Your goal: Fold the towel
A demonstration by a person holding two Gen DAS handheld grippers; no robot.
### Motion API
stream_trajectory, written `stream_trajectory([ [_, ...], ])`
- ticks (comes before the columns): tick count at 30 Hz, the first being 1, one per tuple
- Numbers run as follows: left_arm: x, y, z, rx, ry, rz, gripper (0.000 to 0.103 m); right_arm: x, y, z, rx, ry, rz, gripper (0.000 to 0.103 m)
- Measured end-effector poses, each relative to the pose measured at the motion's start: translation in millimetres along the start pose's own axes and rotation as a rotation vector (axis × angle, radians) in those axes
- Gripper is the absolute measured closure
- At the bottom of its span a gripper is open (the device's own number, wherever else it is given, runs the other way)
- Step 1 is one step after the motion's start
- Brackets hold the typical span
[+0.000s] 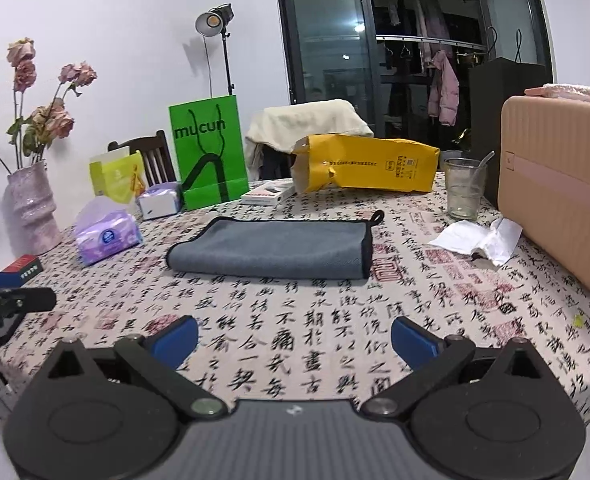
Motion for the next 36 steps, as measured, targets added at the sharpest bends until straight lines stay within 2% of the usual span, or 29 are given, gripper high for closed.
stream_trajectory([
  [10,-16.0,-31.4,-7.1,0.041,0.010,-0.052,0.000,-21.1,-21.1,21.9,0.033,-0.021,0.006,0.000],
  [15,-29.5,-45.5,-9.5,0.029,-0.020,-0.046,0.000,-29.3,-36.2,29.9,0.041,-0.026,0.002,0.000],
  [27,-50.4,-83.1,-20.1,0.027,-0.019,-0.073,0.000,-49.7,-68.3,43.9,0.046,-0.049,-0.006,0.000],
  [36,-68.5,-103.9,-25.1,0.011,-0.024,-0.059,0.000,-62.8,-88.8,46.2,0.073,0.000,0.000,0.000],
])
Point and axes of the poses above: each gripper's, at about its wrist camera, not at the fingertips, and y roughly the way its jaws point, z to its left, x to its top, the point moved 4 cm from there along y, roughly the way its jaws point, and after that the axes turned 1 degree about z, right-handed, at the moved point
